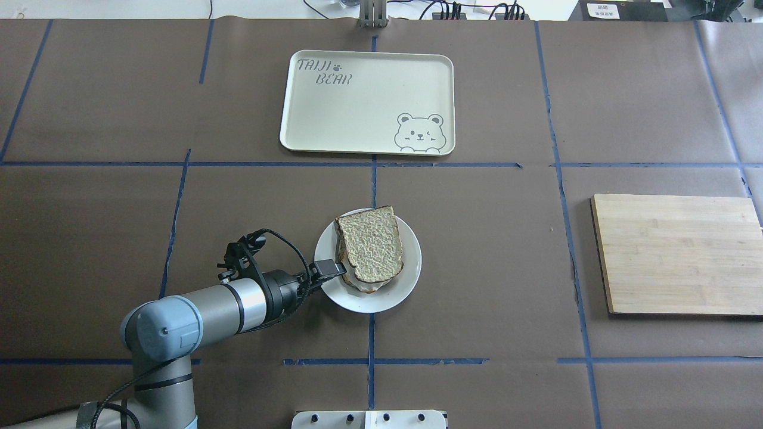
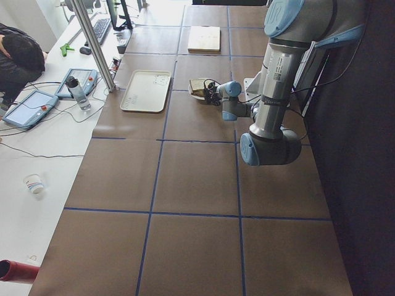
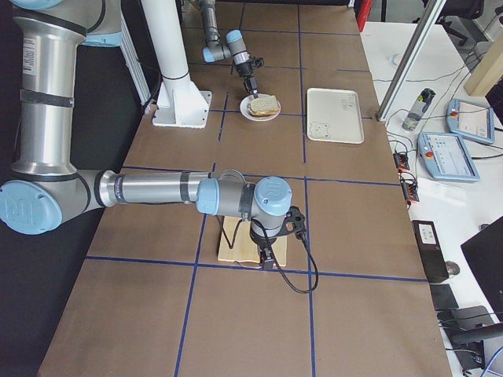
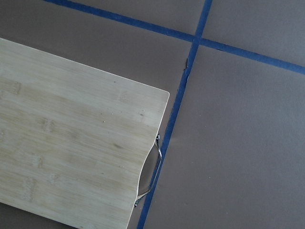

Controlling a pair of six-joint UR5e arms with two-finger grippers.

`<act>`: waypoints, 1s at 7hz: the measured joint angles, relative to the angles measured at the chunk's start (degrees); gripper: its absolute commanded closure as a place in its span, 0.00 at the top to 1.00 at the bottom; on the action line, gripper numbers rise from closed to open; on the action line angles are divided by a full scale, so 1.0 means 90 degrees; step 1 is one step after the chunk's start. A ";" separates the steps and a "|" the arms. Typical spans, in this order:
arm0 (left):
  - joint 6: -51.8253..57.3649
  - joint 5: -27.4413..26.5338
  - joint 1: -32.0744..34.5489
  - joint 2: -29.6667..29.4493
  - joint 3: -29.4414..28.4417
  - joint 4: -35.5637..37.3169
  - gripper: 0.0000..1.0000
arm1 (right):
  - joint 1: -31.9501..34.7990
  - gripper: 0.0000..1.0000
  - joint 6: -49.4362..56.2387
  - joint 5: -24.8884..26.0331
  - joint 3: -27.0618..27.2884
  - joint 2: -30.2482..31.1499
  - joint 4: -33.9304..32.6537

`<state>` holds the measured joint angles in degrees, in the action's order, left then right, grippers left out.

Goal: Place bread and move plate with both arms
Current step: 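Grasp the rim of the white plate with the left gripper, then slide the plate with the left gripper onto the white bear tray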

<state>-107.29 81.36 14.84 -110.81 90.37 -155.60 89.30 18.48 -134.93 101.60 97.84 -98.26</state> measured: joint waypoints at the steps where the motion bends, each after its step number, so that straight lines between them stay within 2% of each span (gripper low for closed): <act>1: -0.0040 0.0001 0.0001 -0.0020 -0.0017 -0.0010 0.07 | 0.0000 1.00 0.0004 0.0002 0.0000 -0.0001 0.0000; 4: -0.0079 0.0003 0.0014 -0.0030 -0.0049 -0.0263 0.03 | 0.0000 1.00 0.0007 0.0002 -0.0015 -0.0001 0.0000; 7: -0.0095 -0.0047 0.0163 -0.0035 -0.0054 -0.1118 0.03 | 0.0000 1.00 0.0005 0.0002 -0.0026 -0.0001 0.0000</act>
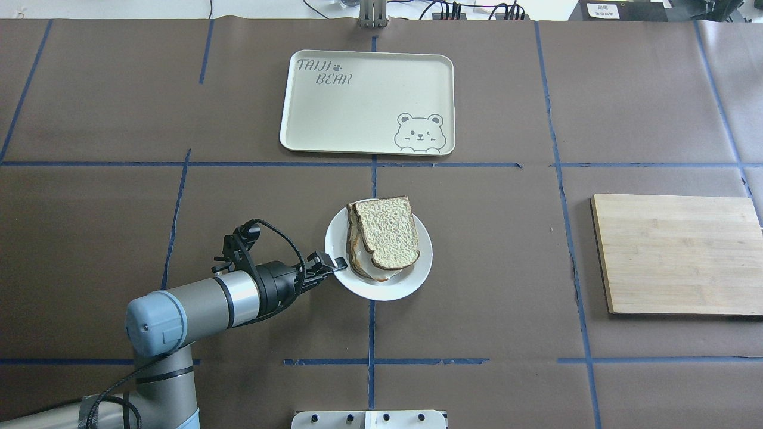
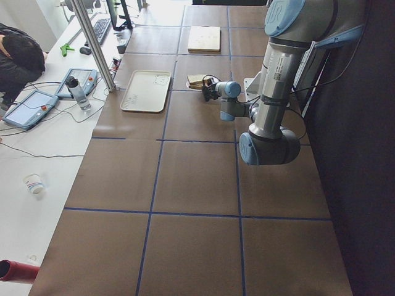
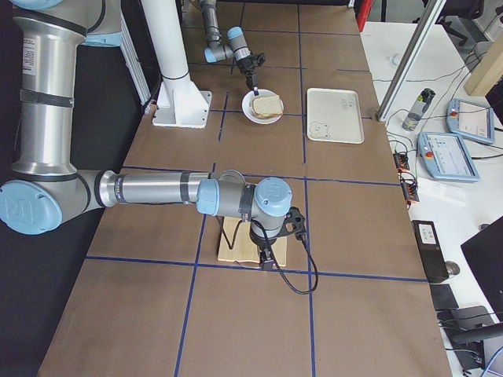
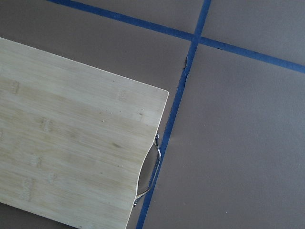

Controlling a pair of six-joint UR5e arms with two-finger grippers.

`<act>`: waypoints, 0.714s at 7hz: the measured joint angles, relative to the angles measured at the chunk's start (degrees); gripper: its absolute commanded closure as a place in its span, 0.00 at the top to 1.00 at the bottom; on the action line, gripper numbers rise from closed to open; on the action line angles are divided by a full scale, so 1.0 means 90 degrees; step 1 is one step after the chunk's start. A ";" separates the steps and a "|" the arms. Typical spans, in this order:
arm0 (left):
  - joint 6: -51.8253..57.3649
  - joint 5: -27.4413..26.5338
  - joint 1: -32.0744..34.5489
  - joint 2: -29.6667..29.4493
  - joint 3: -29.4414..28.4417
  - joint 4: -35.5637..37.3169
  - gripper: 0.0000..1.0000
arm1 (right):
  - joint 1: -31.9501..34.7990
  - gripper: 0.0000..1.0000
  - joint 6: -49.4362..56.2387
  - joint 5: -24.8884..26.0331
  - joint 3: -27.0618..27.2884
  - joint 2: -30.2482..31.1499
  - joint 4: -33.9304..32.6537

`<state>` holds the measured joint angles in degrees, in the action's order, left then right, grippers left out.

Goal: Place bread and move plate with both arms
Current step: 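Slide the plate with the left gripper onto the white bear tray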

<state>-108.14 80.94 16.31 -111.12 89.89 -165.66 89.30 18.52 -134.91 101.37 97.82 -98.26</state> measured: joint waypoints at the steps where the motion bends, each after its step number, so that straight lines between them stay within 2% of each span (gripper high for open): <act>1: -0.0160 -0.0061 0.0122 -0.0007 -0.0004 -0.0234 0.04 | 0.0000 1.00 -0.0004 0.0000 -0.0002 0.0000 0.0000; 3: -0.0816 -0.0101 0.0612 -0.0165 -0.0169 -0.0366 0.04 | 0.0000 1.00 -0.0007 0.0000 -0.0003 0.0000 0.0000; 5: -0.1318 -0.0100 0.1292 -0.0939 -0.1223 -0.0386 0.04 | 0.0000 1.00 -0.0007 -0.0004 -0.0004 0.0000 0.0000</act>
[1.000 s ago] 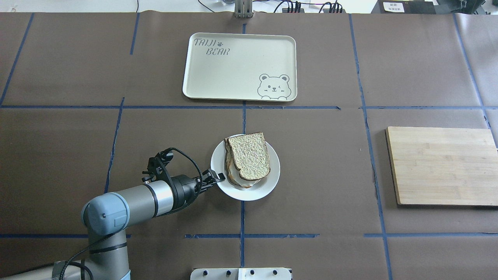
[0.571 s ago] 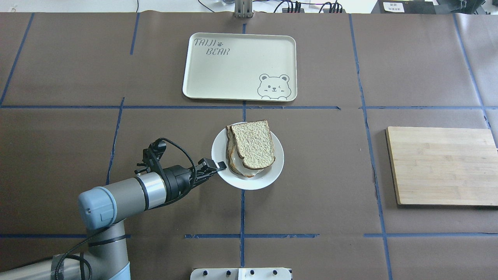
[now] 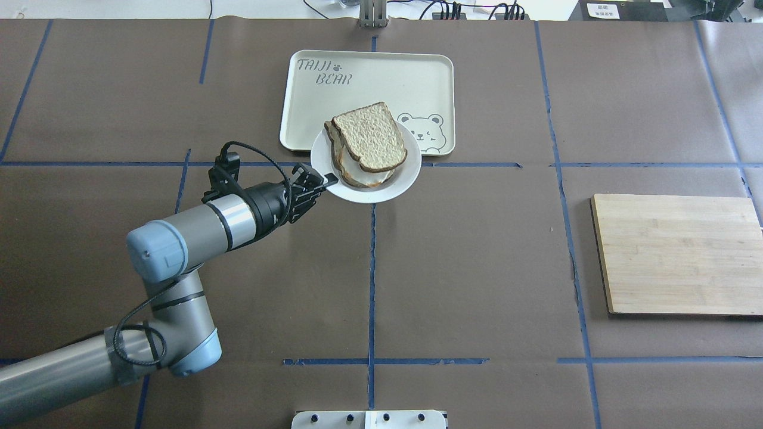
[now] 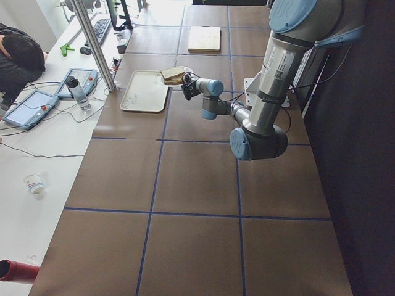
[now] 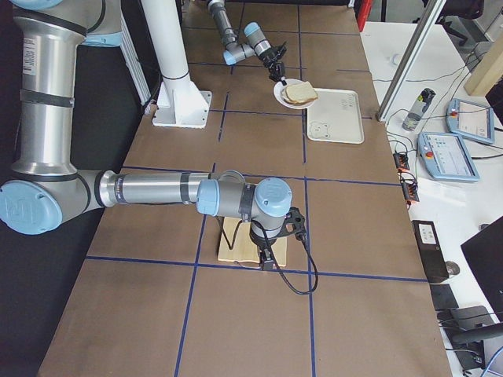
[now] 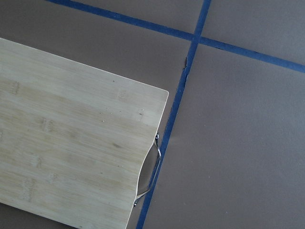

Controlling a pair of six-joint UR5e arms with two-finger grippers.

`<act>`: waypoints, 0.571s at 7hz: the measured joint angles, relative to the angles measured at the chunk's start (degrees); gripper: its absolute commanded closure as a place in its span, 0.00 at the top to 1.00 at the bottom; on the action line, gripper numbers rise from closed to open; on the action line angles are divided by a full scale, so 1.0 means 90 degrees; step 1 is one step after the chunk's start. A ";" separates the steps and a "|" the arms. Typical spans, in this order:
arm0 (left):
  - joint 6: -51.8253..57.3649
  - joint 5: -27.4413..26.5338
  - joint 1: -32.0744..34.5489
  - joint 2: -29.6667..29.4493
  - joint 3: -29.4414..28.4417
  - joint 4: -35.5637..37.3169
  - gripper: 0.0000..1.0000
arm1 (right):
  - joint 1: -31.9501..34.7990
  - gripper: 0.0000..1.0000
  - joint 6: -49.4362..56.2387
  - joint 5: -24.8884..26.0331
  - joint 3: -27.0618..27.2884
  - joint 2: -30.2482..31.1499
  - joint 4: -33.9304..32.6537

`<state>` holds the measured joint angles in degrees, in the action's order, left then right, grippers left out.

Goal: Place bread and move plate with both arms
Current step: 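Slide the plate with the left gripper onto the white bear tray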

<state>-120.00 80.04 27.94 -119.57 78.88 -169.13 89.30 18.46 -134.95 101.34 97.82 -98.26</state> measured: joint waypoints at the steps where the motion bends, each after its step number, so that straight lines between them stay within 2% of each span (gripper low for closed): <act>1: -0.0261 0.0002 0.0314 -0.0491 -0.0713 -0.0015 0.04 | 0.0000 1.00 0.0000 0.0002 0.0000 0.0000 0.0000; 4: -0.0529 -0.0073 0.0707 -0.1769 -0.2856 -0.0199 0.12 | 0.0000 1.00 0.0000 -0.0002 0.0000 0.0000 0.0000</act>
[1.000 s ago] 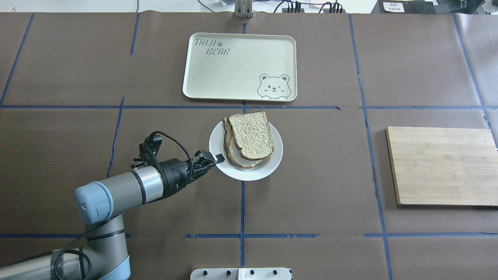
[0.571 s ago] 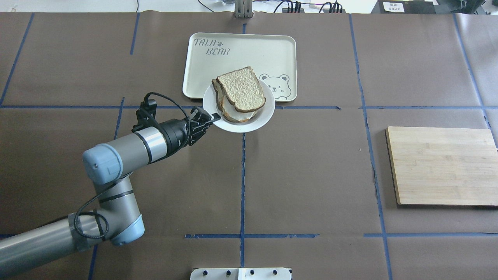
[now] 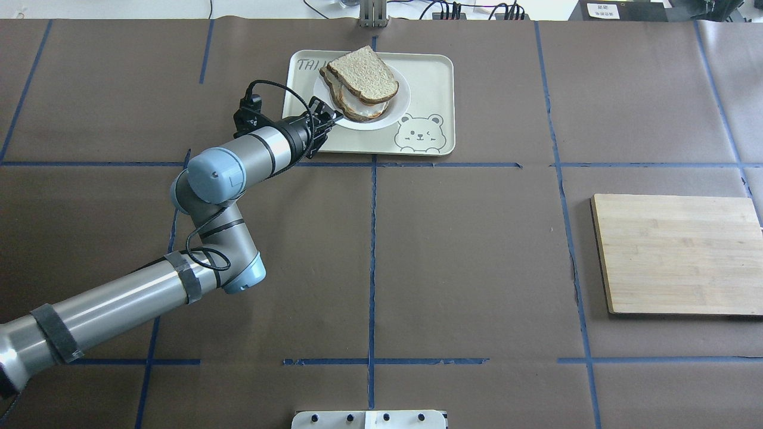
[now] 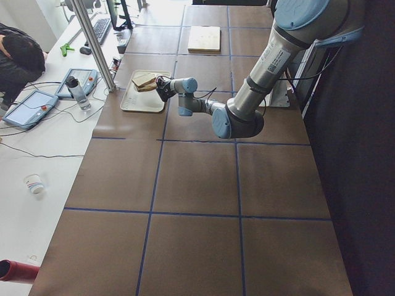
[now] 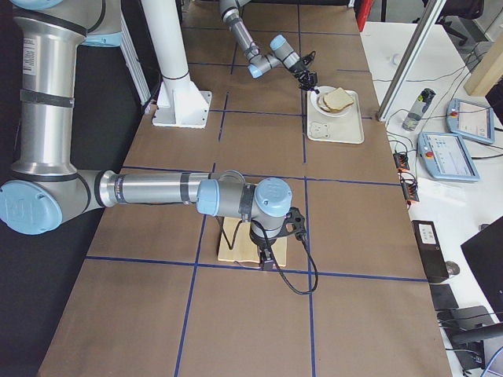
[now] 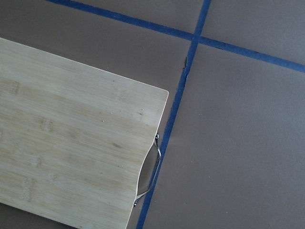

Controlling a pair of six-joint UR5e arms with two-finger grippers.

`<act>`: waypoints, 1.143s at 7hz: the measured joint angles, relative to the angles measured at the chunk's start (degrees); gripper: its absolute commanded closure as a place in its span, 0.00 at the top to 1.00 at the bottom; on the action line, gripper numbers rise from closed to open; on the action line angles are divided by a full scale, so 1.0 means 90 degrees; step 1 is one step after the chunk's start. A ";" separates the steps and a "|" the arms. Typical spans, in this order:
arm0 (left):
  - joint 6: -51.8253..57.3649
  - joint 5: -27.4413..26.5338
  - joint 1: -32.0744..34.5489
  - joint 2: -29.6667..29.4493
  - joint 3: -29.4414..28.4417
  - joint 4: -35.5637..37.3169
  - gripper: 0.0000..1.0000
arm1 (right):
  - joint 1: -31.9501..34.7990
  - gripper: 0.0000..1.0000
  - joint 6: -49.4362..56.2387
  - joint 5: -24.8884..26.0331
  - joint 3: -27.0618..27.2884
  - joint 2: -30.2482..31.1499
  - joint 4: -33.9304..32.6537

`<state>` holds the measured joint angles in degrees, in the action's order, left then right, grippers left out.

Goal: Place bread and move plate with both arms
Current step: 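Slide the plate with the left gripper onto the white bear tray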

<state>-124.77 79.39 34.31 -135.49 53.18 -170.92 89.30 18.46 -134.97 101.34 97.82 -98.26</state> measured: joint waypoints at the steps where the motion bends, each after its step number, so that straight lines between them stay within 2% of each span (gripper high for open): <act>1: -0.0007 -0.0030 0.0015 -0.0319 -0.0527 -0.0088 0.30 | -0.0003 1.00 -0.0002 -0.0002 0.0002 -0.0002 0.0000; 2: -0.0006 -0.0031 0.0015 -0.0475 -0.0782 -0.0122 0.74 | -0.0006 1.00 -0.0007 -0.0003 0.0004 -0.0006 0.0000; 3: 0.0016 -0.0009 0.0020 -0.0540 -0.0871 -0.0130 1.00 | -0.0008 1.00 -0.0009 -0.0003 0.0004 -0.0011 0.0000; 5: 0.0515 0.0409 0.0101 -0.0509 -0.0689 0.0047 1.00 | -0.0010 1.00 -0.0008 -0.0001 0.0004 -0.0018 0.0000; 6: 0.0850 0.0847 0.0178 -0.0302 -0.0228 0.0446 1.00 | -0.0010 1.00 -0.0006 0.0001 -0.0002 -0.0022 0.0000; 8: 0.1560 0.2099 0.0381 0.0544 0.1574 0.1849 1.00 | -0.0010 1.00 -0.0002 -0.0003 -0.0003 -0.0027 0.0002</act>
<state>-110.72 98.28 37.73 -130.59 67.34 -154.28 89.21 18.43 -134.99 101.31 97.57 -98.24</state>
